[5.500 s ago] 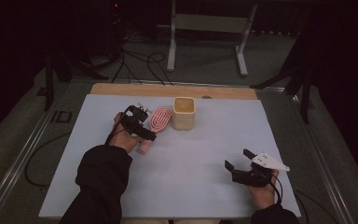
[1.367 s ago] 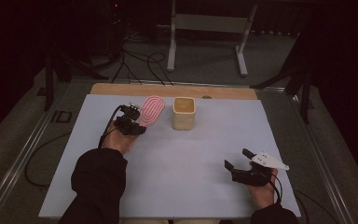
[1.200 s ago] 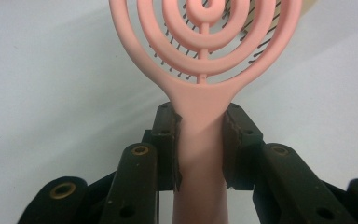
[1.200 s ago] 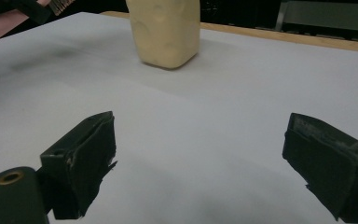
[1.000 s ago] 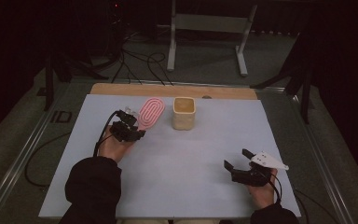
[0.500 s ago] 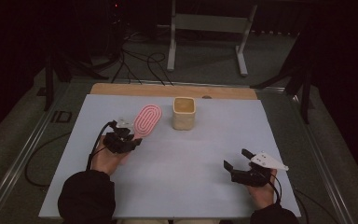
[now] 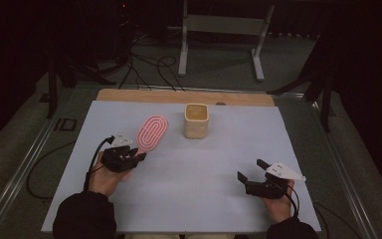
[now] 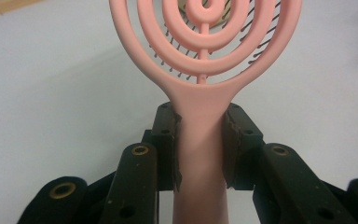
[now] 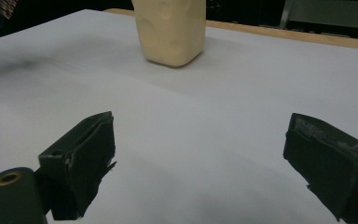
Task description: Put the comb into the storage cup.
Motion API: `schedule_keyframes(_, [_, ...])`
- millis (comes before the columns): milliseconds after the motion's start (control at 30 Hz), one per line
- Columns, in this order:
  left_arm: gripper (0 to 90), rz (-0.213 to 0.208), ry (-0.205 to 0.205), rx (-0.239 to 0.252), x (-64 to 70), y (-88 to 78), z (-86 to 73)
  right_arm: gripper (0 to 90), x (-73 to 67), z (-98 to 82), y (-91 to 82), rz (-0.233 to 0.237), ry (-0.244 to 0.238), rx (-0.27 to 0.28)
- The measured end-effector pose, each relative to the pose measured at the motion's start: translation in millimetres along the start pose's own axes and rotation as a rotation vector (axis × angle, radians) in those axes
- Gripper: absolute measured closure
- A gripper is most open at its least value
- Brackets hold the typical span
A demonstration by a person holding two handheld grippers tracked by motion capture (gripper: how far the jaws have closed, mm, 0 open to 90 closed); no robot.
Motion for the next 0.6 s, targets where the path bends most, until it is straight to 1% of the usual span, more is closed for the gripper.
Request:
schedule_keyframes(33, [70.3, 0.0, 0.0, 0.0, 0.0, 0.0, 0.0, 8.7, 0.0, 0.0, 0.0, 0.0, 0.0, 0.0])
schedule_keyframes(67, [70.3, 0.0, 0.005, 0.02, 2.4, -1.8, 1.8, 8.7, -0.2, 0.4, 0.3, 0.002, -0.001, 0.001])
schedule_keyframes(100, [70.3, 0.0, 0.005, 0.02, 2.4, -1.8, 1.8, 8.7, -0.4, 0.6, 0.4, 0.003, -0.001, 0.002])
schedule_keyframes(133, [70.3, 0.003, 0.02, 0.028, 3.7, -3.3, 2.7, 8.7, -0.8, 0.6, 0.5, 0.006, 0.0, 0.002])
schedule_keyframes(200, [70.3, 0.003, 0.026, 0.038, 5.0, -3.8, 4.1, 8.7, -1.2, 0.9, 0.6, 0.007, 0.0, 0.002])
schedule_keyframes(233, [70.3, 0.003, 0.026, 0.038, 5.0, -3.8, 4.1, 8.7, -1.2, 0.9, 0.6, 0.007, 0.0, 0.002])
schedule_keyframes(267, [70.3, 0.005, 0.027, 0.049, 6.2, -3.6, 5.5, 8.7, -1.0, 1.5, 0.6, 0.009, -0.001, 0.005])
schedule_keyframes(433, [70.3, 0.01, 0.03, 0.059, 7.6, -3.5, 6.9, 8.7, -1.6, 1.3, 1.2, 0.008, -0.004, 0.001])
schedule_keyframes(467, [70.3, 0.009, 0.03, 0.067, 9.2, -4.0, 8.5, 8.7, -3.0, 2.3, 1.8, 0.01, -0.01, 0.002])
schedule_keyframes(567, [70.3, 0.014, 0.036, 0.076, 10.6, -4.9, 10.1, 8.7, -5.2, 4.1, 2.4, 0.018, -0.007, 0.005])
schedule_keyframes(600, [70.3, 0.014, 0.034, 0.09, 12.7, -6.0, 12.1, 8.7, -6.7, 6.4, 2.5, 0.018, -0.013, 0.008])
Point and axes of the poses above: each handheld gripper's, and its own axes: y roughly forward along the jaws, z roughly out of its top, x roughly to its right, the point moved 9 cm from there along y, roughly forward along the jaws, and after that the axes turned 6 degrees about z, right-handed, at the moved point
